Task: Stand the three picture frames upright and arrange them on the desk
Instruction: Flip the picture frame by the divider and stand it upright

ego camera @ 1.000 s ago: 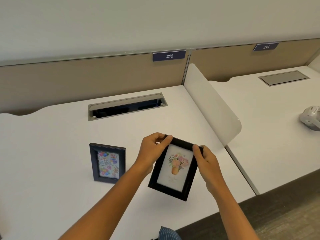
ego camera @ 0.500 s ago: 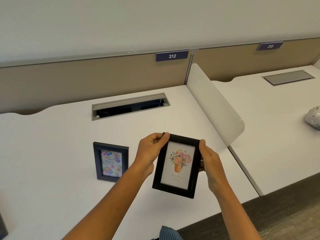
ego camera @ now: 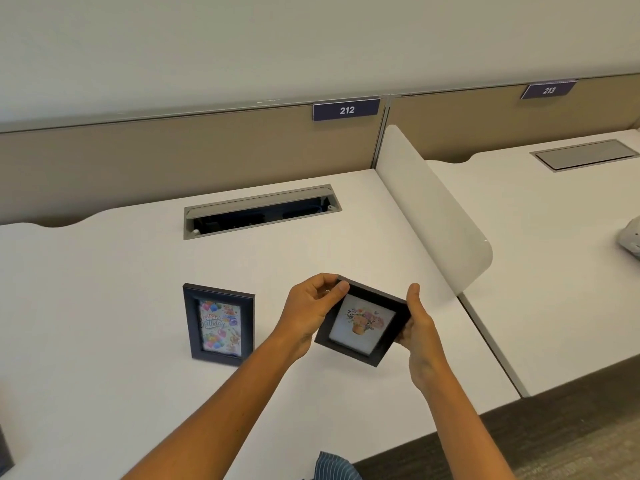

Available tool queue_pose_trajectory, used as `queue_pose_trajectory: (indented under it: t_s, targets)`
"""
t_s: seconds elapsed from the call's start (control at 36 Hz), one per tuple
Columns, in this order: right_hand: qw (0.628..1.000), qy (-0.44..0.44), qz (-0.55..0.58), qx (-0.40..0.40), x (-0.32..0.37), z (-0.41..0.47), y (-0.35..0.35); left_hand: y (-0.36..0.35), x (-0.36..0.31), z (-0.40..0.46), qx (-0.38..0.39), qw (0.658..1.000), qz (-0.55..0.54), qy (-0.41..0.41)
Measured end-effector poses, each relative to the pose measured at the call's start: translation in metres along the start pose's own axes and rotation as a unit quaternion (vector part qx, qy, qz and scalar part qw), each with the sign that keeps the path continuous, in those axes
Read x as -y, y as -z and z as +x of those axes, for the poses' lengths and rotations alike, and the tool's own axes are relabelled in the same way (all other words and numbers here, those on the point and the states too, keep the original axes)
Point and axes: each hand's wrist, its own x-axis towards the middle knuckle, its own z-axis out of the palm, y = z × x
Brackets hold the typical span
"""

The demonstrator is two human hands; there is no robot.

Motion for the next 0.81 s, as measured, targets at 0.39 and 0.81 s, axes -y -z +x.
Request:
queue_pose_trajectory:
  t_s: [0.39, 0.81]
  targets:
    - [0.999, -0.013, 0.004, -0.037, 0.002, 0.047, 0.003, -0.023, 0.012, 0.046, -0.028, 0.999, 0.034, 0.024]
    - [0.998, -0.041, 0.003, -0.038, -0.008, 0.076, 0.004, -0.028, 0.026, 0.070, -0.039, 0.997, 0.057, 0.042]
